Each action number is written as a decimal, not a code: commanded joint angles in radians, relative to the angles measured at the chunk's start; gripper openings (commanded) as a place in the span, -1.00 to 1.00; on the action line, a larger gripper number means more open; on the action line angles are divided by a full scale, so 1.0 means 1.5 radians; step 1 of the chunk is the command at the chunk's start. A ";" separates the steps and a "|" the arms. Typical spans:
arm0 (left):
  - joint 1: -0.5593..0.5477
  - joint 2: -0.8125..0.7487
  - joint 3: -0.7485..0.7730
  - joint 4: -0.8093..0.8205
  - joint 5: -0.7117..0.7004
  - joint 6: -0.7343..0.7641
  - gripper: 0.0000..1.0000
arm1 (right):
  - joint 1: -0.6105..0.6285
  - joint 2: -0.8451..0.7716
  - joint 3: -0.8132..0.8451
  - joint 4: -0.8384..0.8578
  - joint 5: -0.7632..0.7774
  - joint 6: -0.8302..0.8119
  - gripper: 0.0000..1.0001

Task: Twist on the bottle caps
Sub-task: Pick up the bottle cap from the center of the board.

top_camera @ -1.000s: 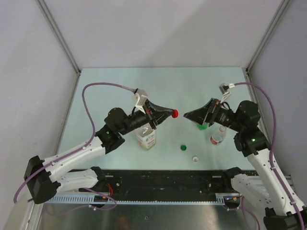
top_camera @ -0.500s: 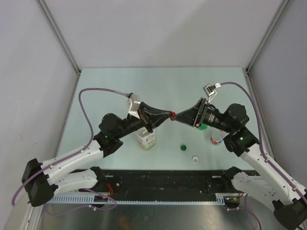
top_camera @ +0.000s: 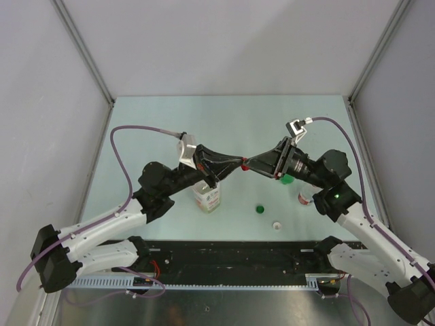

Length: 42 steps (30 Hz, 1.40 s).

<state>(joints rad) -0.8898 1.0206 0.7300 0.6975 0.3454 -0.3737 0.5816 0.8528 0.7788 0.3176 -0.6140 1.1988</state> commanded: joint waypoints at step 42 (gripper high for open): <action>-0.139 0.401 0.091 0.040 -0.077 0.193 0.99 | -0.306 -0.193 0.104 -0.549 0.254 -0.307 -0.54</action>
<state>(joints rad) -1.0355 1.5475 0.8124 0.6468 0.2550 -0.1650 0.1318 0.5842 0.8906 -0.4133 -0.2821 0.7799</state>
